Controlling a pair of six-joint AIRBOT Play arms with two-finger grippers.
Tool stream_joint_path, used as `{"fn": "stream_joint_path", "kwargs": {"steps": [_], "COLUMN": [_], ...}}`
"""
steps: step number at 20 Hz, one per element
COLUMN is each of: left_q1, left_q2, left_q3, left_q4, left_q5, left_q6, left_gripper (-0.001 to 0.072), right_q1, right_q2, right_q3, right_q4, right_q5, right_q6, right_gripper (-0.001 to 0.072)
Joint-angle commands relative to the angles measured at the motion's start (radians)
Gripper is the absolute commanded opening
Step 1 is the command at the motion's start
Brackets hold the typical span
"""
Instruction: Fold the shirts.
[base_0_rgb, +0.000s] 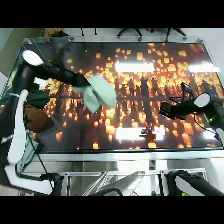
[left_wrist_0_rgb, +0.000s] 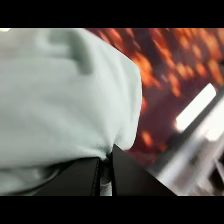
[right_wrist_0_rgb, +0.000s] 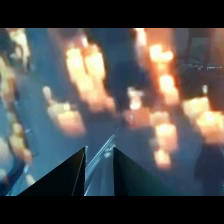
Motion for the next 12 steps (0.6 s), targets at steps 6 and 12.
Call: {"fn": "stream_joint_path", "kwargs": {"steps": [6, 12], "left_q1": [-0.213, -0.104], "left_q2": [0.166, 0.239], "left_q3": [-0.382, -0.562], "left_q4": [-0.03, -0.024], "left_q5": [0.247, 0.039], "left_q6": [-0.07, -0.084], "left_gripper": [0.0702, 0.0702], "right_q1": [0.005, 0.174], "right_q2": [0.097, 0.13], "right_q3": [-0.005, -0.266], "right_q4": [0.013, 0.237], "right_q5": [0.166, 0.088], "right_q6": [-0.055, -0.137], "right_gripper": [0.039, 0.0616]}}
